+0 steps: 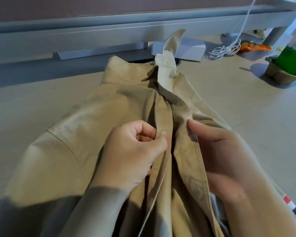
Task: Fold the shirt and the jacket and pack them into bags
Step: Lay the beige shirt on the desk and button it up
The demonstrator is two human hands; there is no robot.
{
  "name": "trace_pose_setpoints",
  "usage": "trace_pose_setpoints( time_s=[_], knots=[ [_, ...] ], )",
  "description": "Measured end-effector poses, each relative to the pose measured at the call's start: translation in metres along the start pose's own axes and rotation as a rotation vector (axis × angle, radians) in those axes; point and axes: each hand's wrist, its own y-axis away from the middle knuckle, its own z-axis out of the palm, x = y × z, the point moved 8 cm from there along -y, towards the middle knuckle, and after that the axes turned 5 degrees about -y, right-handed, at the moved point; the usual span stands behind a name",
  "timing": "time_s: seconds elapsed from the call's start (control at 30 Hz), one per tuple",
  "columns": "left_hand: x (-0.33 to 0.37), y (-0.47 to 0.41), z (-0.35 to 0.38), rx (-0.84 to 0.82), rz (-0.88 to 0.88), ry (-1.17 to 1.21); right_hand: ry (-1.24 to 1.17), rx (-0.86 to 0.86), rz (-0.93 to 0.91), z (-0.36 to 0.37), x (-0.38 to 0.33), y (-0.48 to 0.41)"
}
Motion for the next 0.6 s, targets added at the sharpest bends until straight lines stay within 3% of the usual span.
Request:
trace_pose_setpoints(
  time_s=[0.1, 0.2, 0.37, 0.6],
  knots=[
    [-0.005, -0.002, 0.001, 0.032, -0.018, -0.029, 0.14, -0.035, -0.089, 0.009, 0.0, 0.002],
    [-0.019, -0.005, 0.001, -0.03, -0.129, 0.061, 0.356, 0.053, -0.18, 0.001, 0.001, -0.003],
    [-0.024, -0.002, 0.007, -0.228, -0.257, 0.278, 0.379, 0.08, -0.173, -0.003, 0.001, -0.005],
    [-0.021, -0.002, 0.005, -0.195, -0.284, 0.364, 0.407, 0.124, -0.151, -0.007, 0.001, -0.005]
  ],
)
